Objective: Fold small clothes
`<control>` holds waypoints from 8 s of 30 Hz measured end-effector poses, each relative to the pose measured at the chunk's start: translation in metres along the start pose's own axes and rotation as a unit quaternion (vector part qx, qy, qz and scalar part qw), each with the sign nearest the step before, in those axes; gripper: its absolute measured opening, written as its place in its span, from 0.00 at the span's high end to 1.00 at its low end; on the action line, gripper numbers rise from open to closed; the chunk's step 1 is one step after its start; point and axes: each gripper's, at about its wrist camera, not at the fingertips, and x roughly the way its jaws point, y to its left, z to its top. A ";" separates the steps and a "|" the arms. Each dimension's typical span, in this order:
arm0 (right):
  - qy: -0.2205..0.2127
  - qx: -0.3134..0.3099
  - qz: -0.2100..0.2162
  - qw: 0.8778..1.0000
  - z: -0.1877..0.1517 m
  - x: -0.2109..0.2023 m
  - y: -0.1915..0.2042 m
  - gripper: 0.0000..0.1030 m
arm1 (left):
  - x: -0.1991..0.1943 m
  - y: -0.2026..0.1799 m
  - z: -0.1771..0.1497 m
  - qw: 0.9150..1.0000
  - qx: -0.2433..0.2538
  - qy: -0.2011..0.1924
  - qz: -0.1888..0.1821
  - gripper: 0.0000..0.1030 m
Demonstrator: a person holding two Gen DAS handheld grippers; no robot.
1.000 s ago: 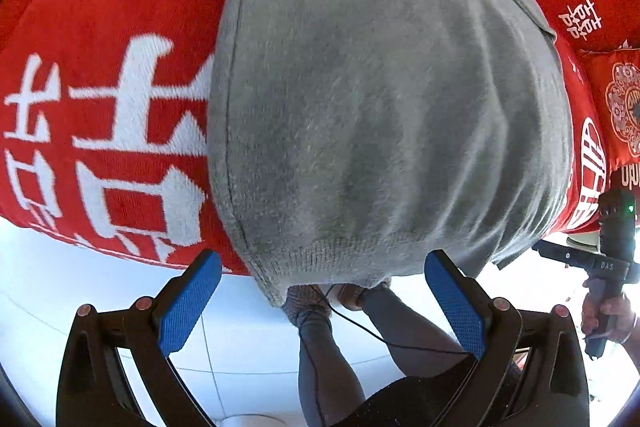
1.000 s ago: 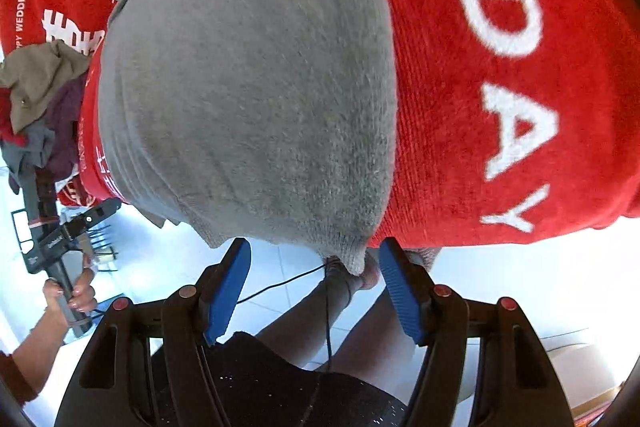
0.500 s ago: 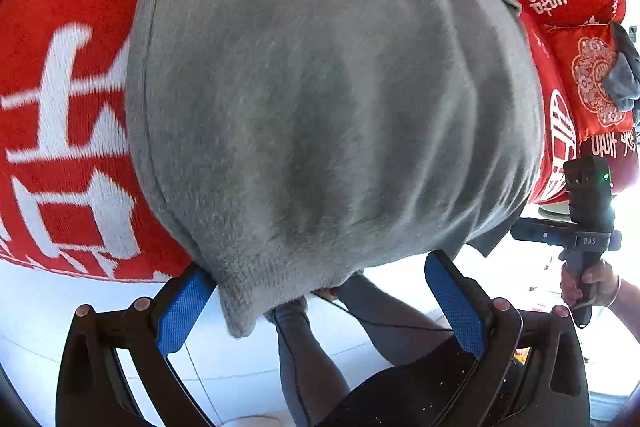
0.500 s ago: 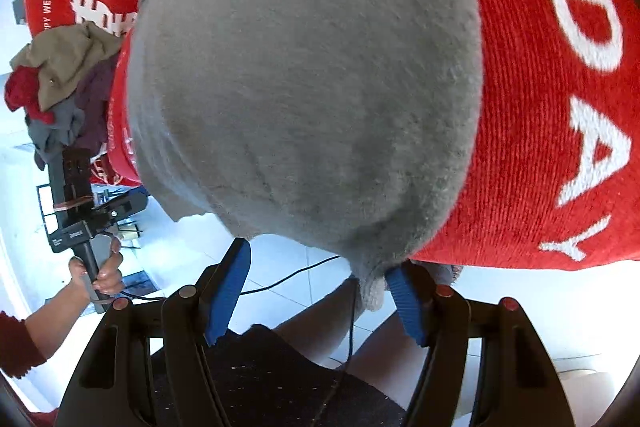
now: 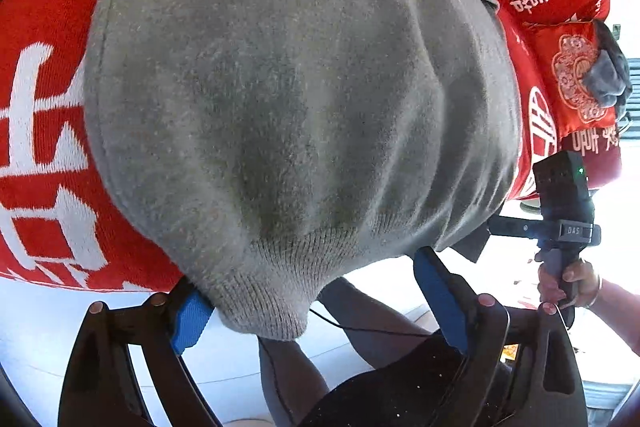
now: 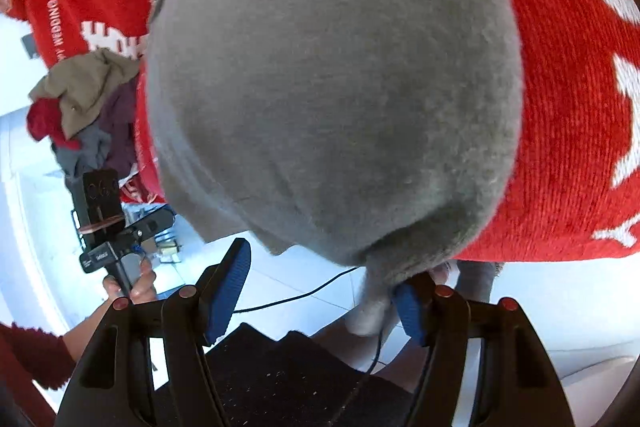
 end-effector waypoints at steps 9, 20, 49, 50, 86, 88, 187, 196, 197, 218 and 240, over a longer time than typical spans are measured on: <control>-0.019 0.069 0.040 0.997 -0.012 -0.009 -0.007 0.87 | 0.001 0.000 0.001 0.999 0.008 0.033 0.025 0.90; -0.120 0.058 0.204 0.970 0.006 -0.070 0.060 0.87 | -0.096 -0.022 0.051 0.996 -0.007 -0.074 -0.051 0.90; -0.108 0.060 0.158 0.980 0.365 -0.085 0.075 0.83 | -0.044 0.002 0.380 0.985 -0.072 -0.137 0.077 0.85; -0.107 0.071 0.150 0.980 0.370 -0.081 0.070 0.82 | -0.045 0.002 0.380 0.985 -0.072 -0.137 0.079 0.84; -0.095 -0.020 -0.070 0.993 0.251 -0.133 0.099 0.41 | -0.082 0.007 0.275 0.975 -0.073 -0.071 0.197 0.29; -0.090 -0.011 -0.067 0.994 0.235 -0.130 0.096 0.41 | -0.080 0.010 0.262 0.976 -0.070 -0.063 0.194 0.29; -0.157 -0.164 -0.256 0.940 0.057 -0.087 0.395 0.24 | -0.302 -0.080 0.080 0.952 -0.058 -0.208 0.217 0.00; -0.168 -0.095 -0.286 0.939 0.034 -0.101 0.359 0.24 | -0.282 -0.046 0.083 0.963 -0.038 -0.156 0.215 0.00; -0.167 -0.089 -0.287 0.939 0.033 -0.103 0.356 0.24 | -0.280 -0.045 0.084 0.964 -0.039 -0.154 0.215 0.00; -0.119 -0.077 -0.303 0.943 0.084 -0.123 0.268 0.24 | -0.189 -0.048 0.143 0.965 -0.088 -0.103 0.223 0.00; -0.058 -0.113 -0.264 0.956 0.142 -0.009 0.182 0.24 | -0.054 -0.013 0.183 0.964 -0.101 -0.046 0.241 0.00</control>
